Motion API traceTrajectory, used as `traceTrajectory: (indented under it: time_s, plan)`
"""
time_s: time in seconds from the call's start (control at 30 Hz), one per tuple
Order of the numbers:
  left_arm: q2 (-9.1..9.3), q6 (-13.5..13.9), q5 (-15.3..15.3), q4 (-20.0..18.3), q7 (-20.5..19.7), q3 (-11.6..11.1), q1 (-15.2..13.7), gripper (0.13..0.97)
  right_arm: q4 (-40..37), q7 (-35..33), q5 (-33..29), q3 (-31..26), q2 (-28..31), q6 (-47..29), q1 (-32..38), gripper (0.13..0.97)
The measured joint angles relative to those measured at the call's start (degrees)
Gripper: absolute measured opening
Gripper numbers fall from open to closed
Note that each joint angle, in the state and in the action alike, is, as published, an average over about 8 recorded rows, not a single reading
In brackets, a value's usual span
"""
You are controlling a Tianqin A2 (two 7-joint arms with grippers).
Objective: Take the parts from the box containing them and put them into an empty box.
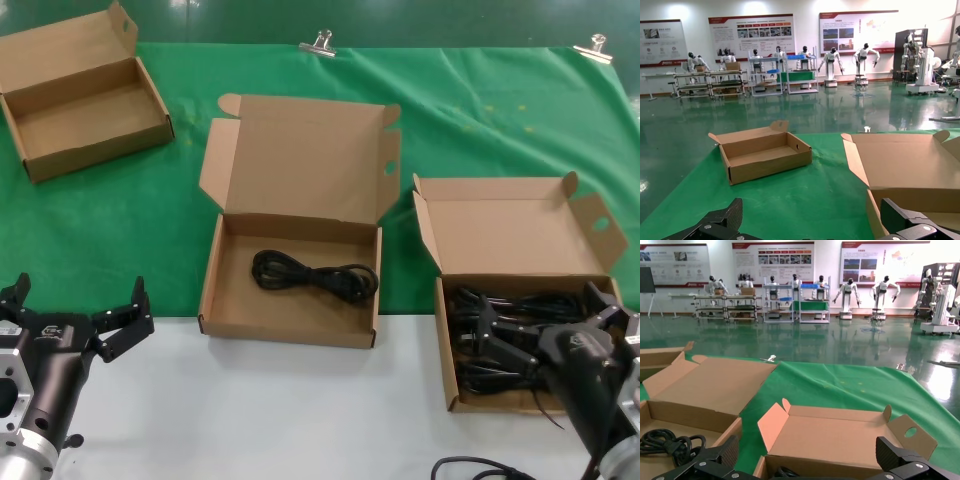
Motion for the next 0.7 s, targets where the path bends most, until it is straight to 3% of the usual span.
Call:
traceTrajectory:
  time_s: [0.7]
  plan:
    - [0.00,0.0,0.0,0.0,0.0,0.0,0.0,0.966,0.0,0.0,0.0,0.0,0.0,0.0,0.0,0.966]
